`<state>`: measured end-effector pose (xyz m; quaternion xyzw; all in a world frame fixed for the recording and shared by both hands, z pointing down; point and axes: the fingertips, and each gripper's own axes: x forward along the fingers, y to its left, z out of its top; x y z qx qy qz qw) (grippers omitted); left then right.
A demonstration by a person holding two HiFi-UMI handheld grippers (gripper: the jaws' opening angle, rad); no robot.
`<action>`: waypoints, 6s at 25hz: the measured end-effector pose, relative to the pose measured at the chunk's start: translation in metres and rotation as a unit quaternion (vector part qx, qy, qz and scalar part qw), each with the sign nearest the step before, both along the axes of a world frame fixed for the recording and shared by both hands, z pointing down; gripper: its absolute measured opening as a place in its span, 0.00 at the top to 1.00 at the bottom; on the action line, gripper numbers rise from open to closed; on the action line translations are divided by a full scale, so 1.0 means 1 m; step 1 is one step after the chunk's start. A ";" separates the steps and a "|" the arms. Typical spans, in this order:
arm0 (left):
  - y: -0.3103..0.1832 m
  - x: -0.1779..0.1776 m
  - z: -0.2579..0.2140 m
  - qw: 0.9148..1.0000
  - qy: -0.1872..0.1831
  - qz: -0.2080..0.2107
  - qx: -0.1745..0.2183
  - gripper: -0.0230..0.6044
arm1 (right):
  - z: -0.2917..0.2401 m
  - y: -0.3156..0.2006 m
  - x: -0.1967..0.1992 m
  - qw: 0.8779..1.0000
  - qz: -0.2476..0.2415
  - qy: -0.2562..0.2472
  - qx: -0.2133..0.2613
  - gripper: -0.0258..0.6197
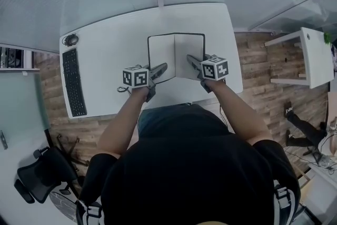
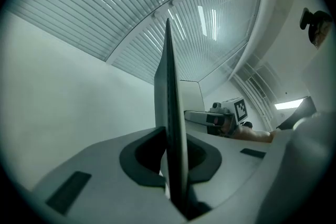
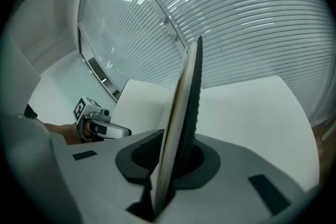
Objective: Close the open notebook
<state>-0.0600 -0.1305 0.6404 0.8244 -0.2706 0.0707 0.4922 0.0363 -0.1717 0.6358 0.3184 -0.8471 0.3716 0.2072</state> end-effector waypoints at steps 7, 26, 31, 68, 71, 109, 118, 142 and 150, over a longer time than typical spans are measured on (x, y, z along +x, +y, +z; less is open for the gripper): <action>0.009 -0.002 0.028 0.999 -0.014 0.013 -0.027 0.89 | 0.023 0.010 -0.004 0.999 -0.019 0.026 -0.008 0.84; 0.026 -0.010 0.085 0.995 -0.013 -0.002 -0.098 0.89 | 0.089 0.029 -0.012 0.997 -0.025 0.044 -0.066 0.84; 0.024 -0.016 0.098 0.993 -0.014 -0.013 -0.114 0.89 | 0.099 0.027 -0.018 0.996 -0.034 0.044 -0.073 0.84; 0.026 -0.029 0.139 0.981 0.013 -0.060 -0.182 0.89 | 0.150 0.021 -0.017 0.990 -0.050 0.065 -0.115 0.82; 0.025 -0.034 0.140 0.979 0.023 -0.074 -0.188 0.89 | 0.154 0.019 -0.015 0.991 -0.041 0.059 -0.109 0.79; 0.023 -0.034 0.131 0.978 -0.011 -0.088 -0.188 0.89 | 0.173 0.040 0.063 0.991 0.000 0.094 -0.100 0.89; 0.025 -0.035 0.133 0.980 -0.034 -0.076 -0.181 0.89 | 0.179 0.044 0.060 0.989 -0.024 0.117 -0.092 0.89; 0.021 -0.046 0.103 0.985 -0.099 -0.041 -0.138 0.87 | 0.177 0.044 0.057 0.985 -0.054 0.109 -0.118 0.89; 0.016 -0.059 0.084 0.986 -0.092 -0.052 -0.126 0.87 | 0.178 0.047 0.056 0.985 -0.057 0.099 -0.132 0.89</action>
